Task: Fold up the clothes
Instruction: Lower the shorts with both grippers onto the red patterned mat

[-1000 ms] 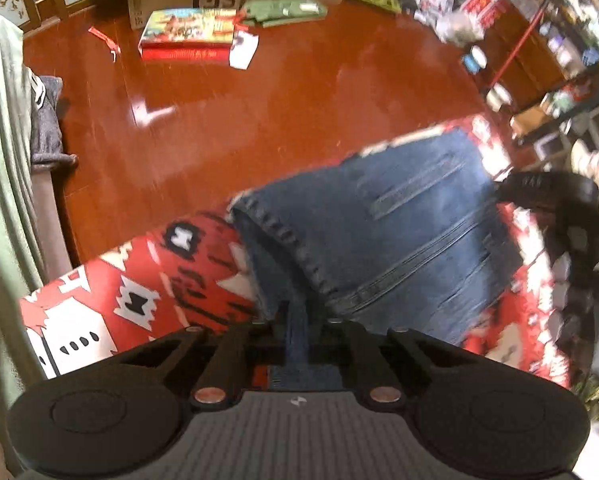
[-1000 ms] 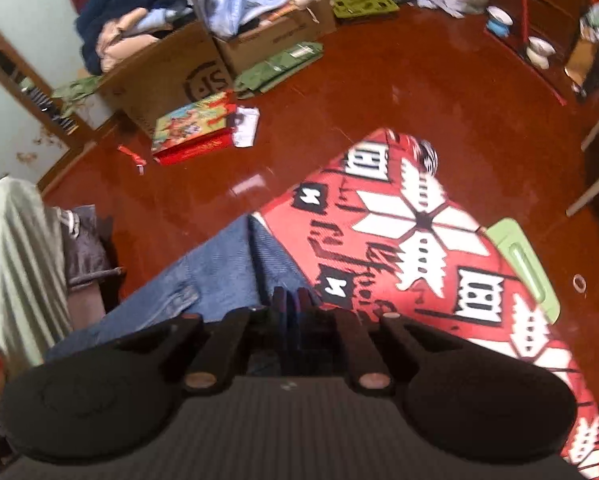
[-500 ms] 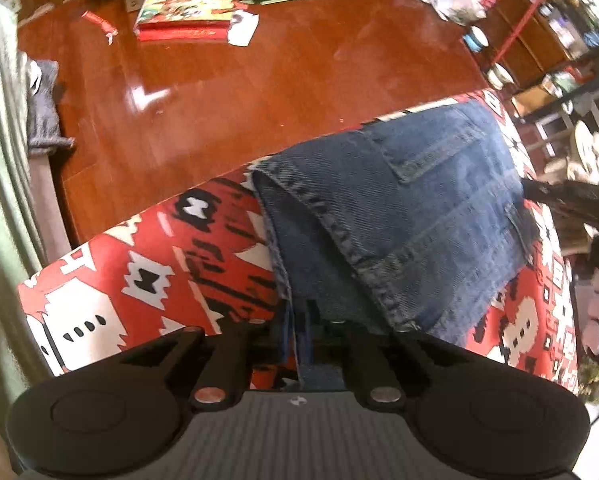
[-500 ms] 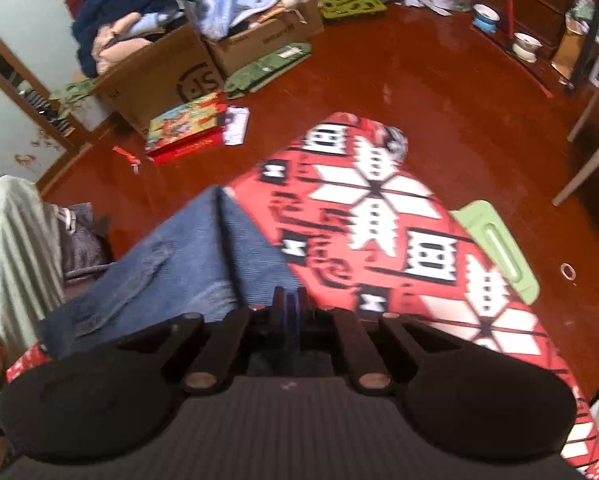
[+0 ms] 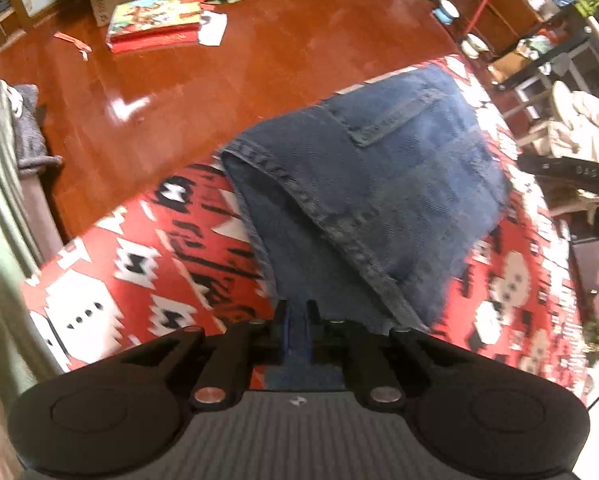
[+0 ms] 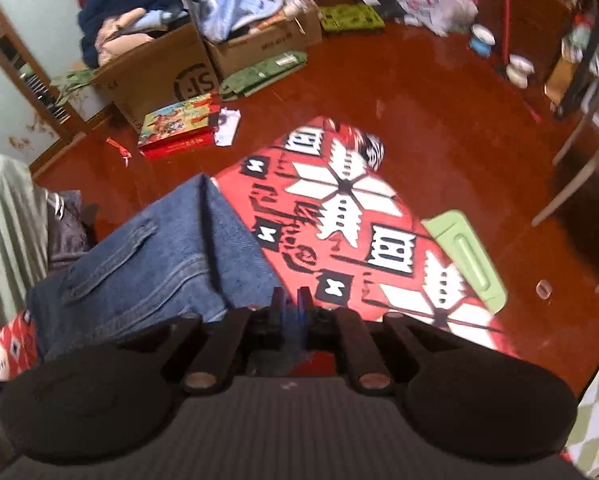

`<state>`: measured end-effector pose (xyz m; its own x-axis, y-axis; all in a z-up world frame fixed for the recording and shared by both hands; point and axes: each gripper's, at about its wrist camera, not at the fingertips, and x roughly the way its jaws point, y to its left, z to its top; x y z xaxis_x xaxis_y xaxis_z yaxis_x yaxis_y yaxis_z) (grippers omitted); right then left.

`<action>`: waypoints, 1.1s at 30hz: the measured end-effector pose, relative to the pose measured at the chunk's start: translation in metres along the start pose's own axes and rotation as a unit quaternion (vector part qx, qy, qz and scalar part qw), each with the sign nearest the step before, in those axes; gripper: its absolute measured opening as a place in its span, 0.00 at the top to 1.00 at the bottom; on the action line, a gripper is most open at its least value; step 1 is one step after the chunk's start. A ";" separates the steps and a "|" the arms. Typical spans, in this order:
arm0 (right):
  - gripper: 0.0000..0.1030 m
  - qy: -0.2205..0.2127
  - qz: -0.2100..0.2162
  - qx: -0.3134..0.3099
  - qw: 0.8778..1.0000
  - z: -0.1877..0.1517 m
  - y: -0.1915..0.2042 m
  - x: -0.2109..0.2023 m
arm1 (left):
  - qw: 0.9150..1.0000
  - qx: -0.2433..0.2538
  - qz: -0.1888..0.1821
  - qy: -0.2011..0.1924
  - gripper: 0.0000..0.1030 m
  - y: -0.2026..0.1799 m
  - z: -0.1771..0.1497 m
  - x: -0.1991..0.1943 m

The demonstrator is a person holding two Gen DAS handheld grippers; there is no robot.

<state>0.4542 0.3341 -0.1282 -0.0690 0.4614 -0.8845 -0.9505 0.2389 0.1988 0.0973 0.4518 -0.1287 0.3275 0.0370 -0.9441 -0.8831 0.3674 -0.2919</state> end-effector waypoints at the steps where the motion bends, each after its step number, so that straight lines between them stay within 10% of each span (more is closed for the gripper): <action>1: 0.93 -0.003 0.000 -0.007 1.000 -0.002 0.002 -0.007 | 1.000 0.004 -0.007 0.005 0.93 -0.004 -0.002 0.002; 16: 0.86 0.004 -0.019 0.028 0.999 -0.031 -0.008 -0.021 | 0.999 0.022 0.002 0.027 0.97 -0.001 -0.025 0.018; 25: 0.86 0.016 0.071 0.024 0.997 -0.090 0.100 -0.065 | 1.000 -0.005 0.016 0.018 0.95 0.028 -0.033 -0.022; 33: 0.85 0.072 0.091 0.055 0.992 -0.146 0.147 -0.042 | 0.995 0.084 0.038 0.040 0.96 0.038 -0.040 0.011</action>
<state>0.2734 0.2250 -0.1233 -0.2858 0.3807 -0.8794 -0.8802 0.2586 0.3980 0.0541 0.4286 -0.1566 0.2286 -0.0011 -0.9735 -0.8331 0.5171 -0.1962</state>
